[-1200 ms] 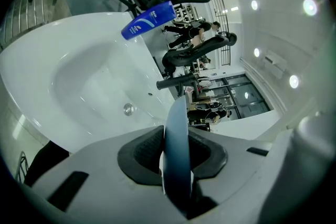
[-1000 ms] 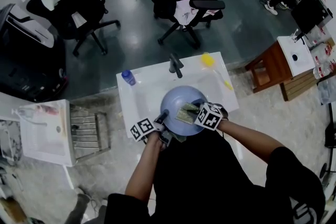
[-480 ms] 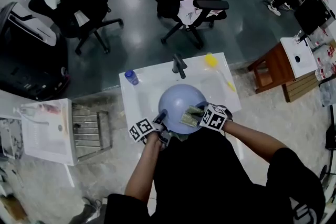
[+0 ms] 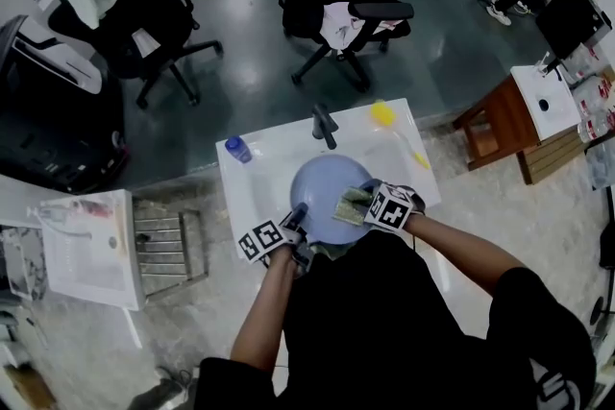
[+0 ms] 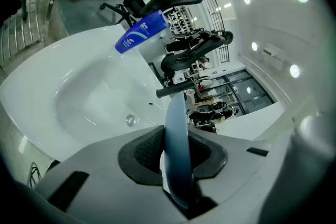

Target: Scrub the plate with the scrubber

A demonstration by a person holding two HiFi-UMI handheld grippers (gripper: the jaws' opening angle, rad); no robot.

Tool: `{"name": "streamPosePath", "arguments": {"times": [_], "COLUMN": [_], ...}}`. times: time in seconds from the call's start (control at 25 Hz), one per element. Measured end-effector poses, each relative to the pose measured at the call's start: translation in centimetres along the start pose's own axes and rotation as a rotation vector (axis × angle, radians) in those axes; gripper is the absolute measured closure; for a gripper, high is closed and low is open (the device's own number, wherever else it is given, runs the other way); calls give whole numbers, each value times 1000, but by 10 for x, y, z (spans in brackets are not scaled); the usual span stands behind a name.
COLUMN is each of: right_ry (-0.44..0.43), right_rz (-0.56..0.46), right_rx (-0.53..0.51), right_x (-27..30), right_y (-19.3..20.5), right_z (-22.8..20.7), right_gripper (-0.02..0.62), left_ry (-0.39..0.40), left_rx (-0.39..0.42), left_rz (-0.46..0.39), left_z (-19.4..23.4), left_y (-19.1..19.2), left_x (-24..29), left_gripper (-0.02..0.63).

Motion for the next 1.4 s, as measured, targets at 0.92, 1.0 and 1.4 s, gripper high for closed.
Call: {"name": "streamPosePath", "arguments": {"times": [0.92, 1.0, 1.4], "right_ry": [126, 130, 122], "right_rz": [30, 24, 29], "right_rx": [16, 9, -63], "right_x": [-7, -7, -9], "right_y": [1, -1, 1], "right_z": [-86, -87, -67], "right_gripper": [526, 525, 526], "left_ry": [28, 30, 13], "left_rx": [9, -1, -63], "left_rz": [35, 25, 3], "left_z": [-19, -19, -2], "left_y": [14, 13, 0], "left_x": [14, 13, 9], "left_gripper": [525, 523, 525]}}
Point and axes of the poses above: the fingertips, and each gripper's own axes: x forward along the fingers, z to its left, y out of its underside, the point moved 8 cm from there along -x, backward along the fingers, and after that the axes turned 10 degrees about -y, right-handed, at the moved point
